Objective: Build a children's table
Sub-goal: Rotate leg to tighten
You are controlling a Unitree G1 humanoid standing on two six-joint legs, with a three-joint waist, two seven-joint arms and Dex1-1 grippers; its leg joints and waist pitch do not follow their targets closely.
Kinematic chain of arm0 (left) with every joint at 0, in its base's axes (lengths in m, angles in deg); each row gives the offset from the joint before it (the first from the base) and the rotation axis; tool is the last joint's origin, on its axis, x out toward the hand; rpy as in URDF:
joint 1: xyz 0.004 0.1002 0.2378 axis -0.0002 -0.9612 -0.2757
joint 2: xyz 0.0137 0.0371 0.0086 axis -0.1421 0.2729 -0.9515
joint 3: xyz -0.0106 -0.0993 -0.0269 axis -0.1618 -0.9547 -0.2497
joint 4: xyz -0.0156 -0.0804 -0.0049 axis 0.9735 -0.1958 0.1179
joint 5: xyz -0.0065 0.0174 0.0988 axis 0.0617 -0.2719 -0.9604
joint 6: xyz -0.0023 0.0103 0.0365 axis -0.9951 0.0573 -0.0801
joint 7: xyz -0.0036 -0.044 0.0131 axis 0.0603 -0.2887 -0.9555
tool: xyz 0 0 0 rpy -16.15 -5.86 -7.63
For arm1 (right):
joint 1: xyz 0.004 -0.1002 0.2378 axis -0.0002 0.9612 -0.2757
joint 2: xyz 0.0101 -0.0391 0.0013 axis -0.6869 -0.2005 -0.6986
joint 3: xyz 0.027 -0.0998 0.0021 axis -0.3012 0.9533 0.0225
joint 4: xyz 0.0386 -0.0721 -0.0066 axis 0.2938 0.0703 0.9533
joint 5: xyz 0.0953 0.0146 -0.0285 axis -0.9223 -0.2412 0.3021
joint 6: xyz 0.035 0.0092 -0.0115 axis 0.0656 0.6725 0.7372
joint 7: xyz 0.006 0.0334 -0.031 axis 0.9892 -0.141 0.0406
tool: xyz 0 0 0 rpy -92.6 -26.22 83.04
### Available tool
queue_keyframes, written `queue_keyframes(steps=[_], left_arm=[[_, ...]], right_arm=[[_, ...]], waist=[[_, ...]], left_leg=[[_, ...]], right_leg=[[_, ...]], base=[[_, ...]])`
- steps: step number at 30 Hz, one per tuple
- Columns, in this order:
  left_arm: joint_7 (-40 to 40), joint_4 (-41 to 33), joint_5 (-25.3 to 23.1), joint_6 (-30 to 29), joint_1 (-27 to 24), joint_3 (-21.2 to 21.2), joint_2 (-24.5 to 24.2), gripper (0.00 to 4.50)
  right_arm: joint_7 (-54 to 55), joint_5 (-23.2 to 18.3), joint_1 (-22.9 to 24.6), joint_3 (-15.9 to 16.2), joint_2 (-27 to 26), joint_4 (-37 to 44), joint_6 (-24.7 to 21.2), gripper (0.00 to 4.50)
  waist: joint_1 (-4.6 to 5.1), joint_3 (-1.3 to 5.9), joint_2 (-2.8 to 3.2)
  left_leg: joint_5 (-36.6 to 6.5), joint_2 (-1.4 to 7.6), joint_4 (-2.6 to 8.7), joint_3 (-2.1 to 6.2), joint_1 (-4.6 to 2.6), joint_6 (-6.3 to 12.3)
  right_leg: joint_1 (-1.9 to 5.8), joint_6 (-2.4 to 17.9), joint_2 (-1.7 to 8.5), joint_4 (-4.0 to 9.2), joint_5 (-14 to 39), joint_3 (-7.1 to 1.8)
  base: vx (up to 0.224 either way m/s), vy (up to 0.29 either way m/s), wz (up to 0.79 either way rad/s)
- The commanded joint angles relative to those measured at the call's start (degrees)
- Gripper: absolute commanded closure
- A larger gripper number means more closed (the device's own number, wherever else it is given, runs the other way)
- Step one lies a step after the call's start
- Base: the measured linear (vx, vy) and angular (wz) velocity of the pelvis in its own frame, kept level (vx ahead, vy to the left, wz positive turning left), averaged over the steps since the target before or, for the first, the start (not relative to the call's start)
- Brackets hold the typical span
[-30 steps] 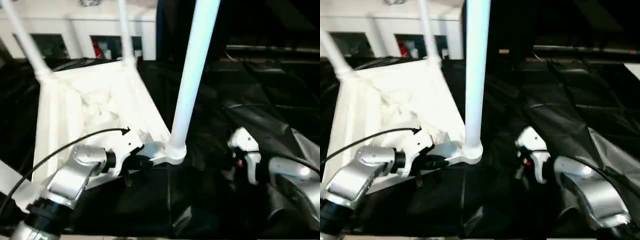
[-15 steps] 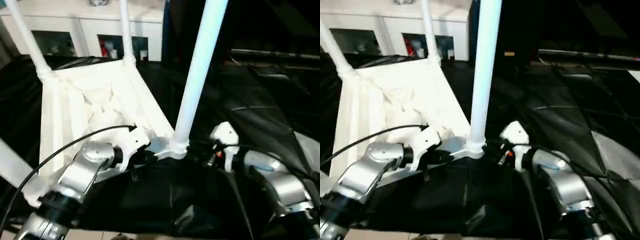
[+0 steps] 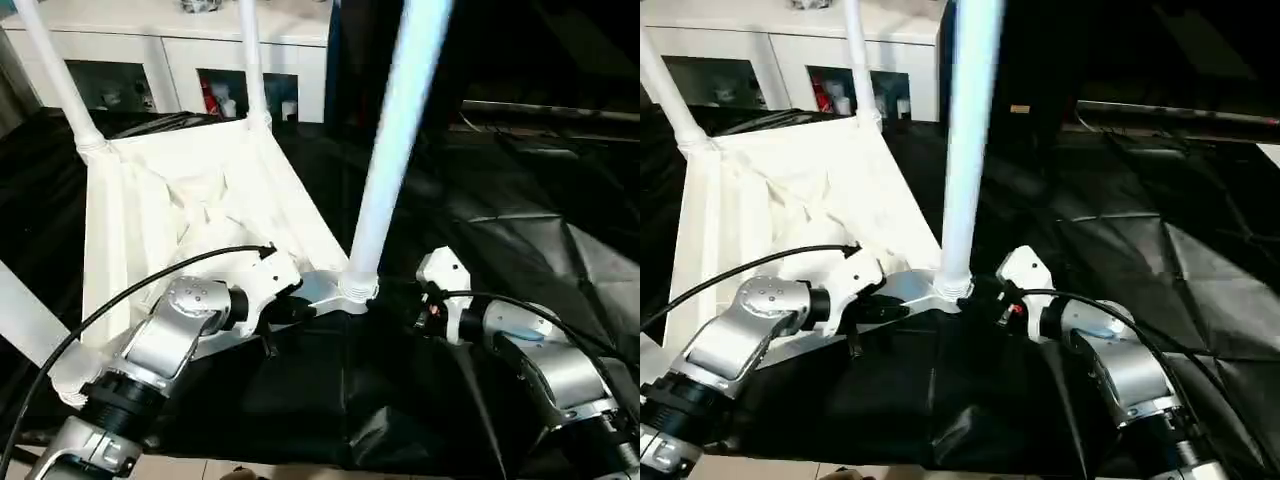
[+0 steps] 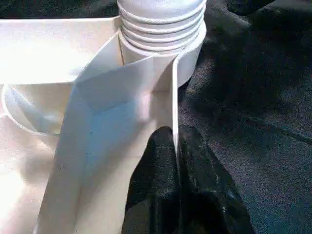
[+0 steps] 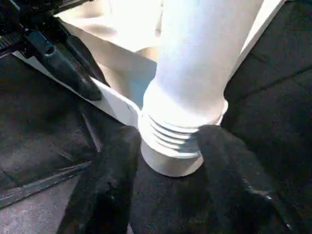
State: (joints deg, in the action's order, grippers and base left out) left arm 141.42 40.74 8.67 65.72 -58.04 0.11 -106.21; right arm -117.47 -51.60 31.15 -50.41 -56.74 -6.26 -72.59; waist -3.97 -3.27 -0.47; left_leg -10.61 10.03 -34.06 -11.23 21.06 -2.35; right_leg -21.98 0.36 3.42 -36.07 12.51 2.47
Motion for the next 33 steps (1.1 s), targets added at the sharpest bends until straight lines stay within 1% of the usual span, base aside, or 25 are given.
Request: queue_keyframes(steps=[1,3,4,5,7,8,11,12,14,17,18,20,21,22,23,24,25,27,30,33], left_arm=[[1.93,-0.59,2.77,1.85,-0.27,0.18,0.41,4.5],[2.15,-0.57,2.7,2.08,-0.32,0.28,0.28,4.5],[2.47,-0.63,2.87,2.04,-0.37,0.3,0.26,4.5],[2.47,-0.63,2.87,2.04,-0.37,0.3,0.26,4.5],[2.65,-0.86,2.97,1.99,-0.34,0.33,0.32,4.5],[2.63,-0.87,2.92,2.07,-0.33,0.32,0.33,4.5],[2.69,-0.88,2.76,2.29,-0.28,0.29,0.38,4.5],[2.66,-0.81,2.45,2.62,-0.33,0.37,0.32,4.5],[2.81,-0.87,2.64,2.4,-0.44,0.29,0.38,4.5],[3.03,-0.88,2.68,2.33,-0.57,0.16,0.38,4.5],[3.29,-0.8,2.67,2.45,-0.63,0.16,0.29,4.5],[3.26,-0.63,2.54,2.64,-0.66,0.13,0.23,4.5],[3.24,-0.21,2.18,3.02,-0.62,0.24,0.07,4.5],[3.19,0.06,2.02,3.19,-0.57,0.24,0.03,4.5],[3.19,0.06,2.02,3.19,-0.57,0.24,0.03,4.5],[3.12,0.17,2.0,3.18,-0.54,0.12,0.02,4.5],[3.08,0.19,2.0,3.15,-0.52,0.07,0.02,4.5],[3.33,0.16,2.13,3.03,-0.5,0.04,-0.1,4.5],[3.47,0.13,2.01,2.96,-0.61,0.07,-0.32,4.5],[3.55,0.27,1.89,3.11,-0.7,-0.01,-0.44,4.5]], right_arm=[[-1.65,-1.87,-0.29,-1.7,0.38,0.59,-0.52,1.93],[-2.21,-2.43,-0.13,-1.8,0.14,0.76,-0.55,1.71],[-2.32,-2.61,-0.13,-1.87,-0.07,0.63,-0.34,1.71],[-2.32,-2.61,-0.13,-1.87,-0.07,0.63,-0.34,1.59],[-1.59,-1.29,-0.67,-1.31,-0.23,-0.69,0.65,1.39],[-1.48,-1.01,-0.81,-1.14,-0.28,-0.98,0.8,1.39],[-0.61,0.36,-1.57,-0.47,-0.75,-2.47,1.86,1.08],[-0.26,0.91,-2.15,-0.12,-1.3,-3.44,2.35,1.08],[0.8,1.6,-2.63,-0.02,-1.91,-4.29,2.94,0.82],[2.28,1.99,-3.53,-0.19,-3.33,-5.73,3.39,0.82],[2.31,1.5,-3.95,-0.34,-4.09,-6.29,3.27,0.82],[2.29,1.28,-4.22,-0.37,-4.58,-6.65,3.55,0.82],[2.04,1.33,-4.46,-0.2,-4.91,-7.13,3.94,0.82],[1.96,1.67,-4.59,0.03,-5.01,-7.49,4.46,0.82],[1.96,1.67,-4.59,0.03,-5.01,-7.49,4.46,0.98],[1.79,1.94,-4.72,0.17,-5.17,-7.97,5.04,0.98],[1.73,2.06,-4.79,0.21,-5.21,-8.18,5.29,1.16],[1.55,2.11,-5.02,0.13,-5.35,-8.62,5.71,1.26],[1.5,2.4,-5.45,-0.01,-5.57,-9.59,6.58,1.63],[1.11,2.76,-5.66,0.27,-5.5,-10.13,7.11,1.74]], waist=[[-0.52,3.14,-1.17],[-0.68,3.18,-1.21],[-0.84,3.2,-1.2],[-0.91,3.17,-1.18],[-1.09,3.17,-1.4],[-1.16,3.16,-1.35],[-1.24,3.11,-1.39],[-1.21,3.16,-1.36],[-1.14,3.16,-1.39],[-1.26,3.15,-1.34],[-1.25,3.19,-1.19],[-1.23,3.21,-1.22],[-1.19,3.23,-1.04],[-1.16,3.22,-1.24],[-1.2,3.23,-1.17],[-1.22,3.22,-1.16],[-1.18,3.22,-1.15],[-1.2,3.17,-1.18],[-1.19,3.2,-1.18],[-1.16,3.16,-1.16]], left_leg=[[-10.19,3.23,3.84,1.75,-0.4,2.63],[-9.6,3.24,3.83,1.7,-0.4,2.95],[-9.44,3.29,3.81,1.66,-0.47,3.03],[-9.5,3.28,3.85,1.67,-0.45,3.02],[-9.36,3.25,3.84,1.62,-0.43,2.97],[-9.4,3.25,3.84,1.62,-0.44,2.84],[-9.62,3.28,3.88,1.62,-0.49,2.64],[-9.71,3.23,3.87,1.64,-0.52,2.54],[-9.38,3.19,3.9,1.63,-0.45,2.39],[-9.23,3.26,3.89,1.61,-0.48,2.46],[-9.18,3.27,3.94,1.65,-0.48,2.39],[-9.18,3.3,3.97,1.64,-0.48,2.34],[-9.23,3.31,3.98,1.67,-0.49,2.32],[-9.34,3.27,3.95,1.59,-0.49,2.33],[-9.19,3.32,3.97,1.62,-0.49,2.33],[-9.2,3.34,3.98,1.62,-0.49,2.31],[-9.25,3.32,3.99,1.63,-0.5,2.26],[-9.48,3.28,3.98,1.59,-0.45,2.25],[-9.57,3.29,3.99,1.61,-0.5,2.25],[-9.84,3.27,3.99,1.59,-0.53,2.21]], right_leg=[[1.73,9.28,5.17,5.54,16.83,-2.89],[1.72,9.77,5.03,5.39,15.09,-2.85],[1.69,10.02,5.06,5.32,14.49,-2.86],[1.7,10.09,5.09,5.34,14.52,-2.83],[1.74,10.0,5.1,5.32,14.68,-2.83],[1.72,9.91,5.15,5.34,15.13,-2.83],[1.59,9.72,5.19,5.42,16.15,-2.83],[1.6,9.82,5.19,5.41,16.25,-2.82],[1.63,9.83,5.14,5.34,15.88,-2.82],[1.65,9.77,5.17,5.32,15.46,-2.88],[1.59,9.97,5.21,5.27,15.14,-2.86],[1.63,10.12,5.1,5.17,14.25,-2.85],[1.64,10.42,5.12,5.09,13.74,-2.85],[1.67,10.48,5.08,5.13,13.52,-2.86],[1.7,10.52,5.13,5.06,13.33,-2.87],[1.71,10.51,5.16,5.07,13.29,-2.88],[1.69,10.58,5.14,5.04,13.33,-2.85],[1.73,10.54,5.18,5.11,13.5,-2.91],[1.69,10.45,5.15,5.12,13.9,-2.89],[1.68,10.41,5.14,5.2,14.39,-2.91]], base=[[0.0,0.0,0.0],[0.0,0.0,0.0],[0.0,0.0,0.0],[0.0,0.0,0.0],[0.0,0.0,0.0],[0.0,0.0,0.0],[0.0,0.0,0.0],[0.0,0.0,0.0],[0.0,0.0,0.0],[0.0,0.0,0.0],[0.0,0.0,0.0],[0.0,0.0,0.0],[0.0,0.0,0.0],[0.0,0.0,0.0],[0.0,0.0,0.0],[0.0,0.0,0.0],[0.0,0.0,0.0],[0.0,0.0,0.0],[0.0,0.0,0.0],[0.0,0.0,0.0]])
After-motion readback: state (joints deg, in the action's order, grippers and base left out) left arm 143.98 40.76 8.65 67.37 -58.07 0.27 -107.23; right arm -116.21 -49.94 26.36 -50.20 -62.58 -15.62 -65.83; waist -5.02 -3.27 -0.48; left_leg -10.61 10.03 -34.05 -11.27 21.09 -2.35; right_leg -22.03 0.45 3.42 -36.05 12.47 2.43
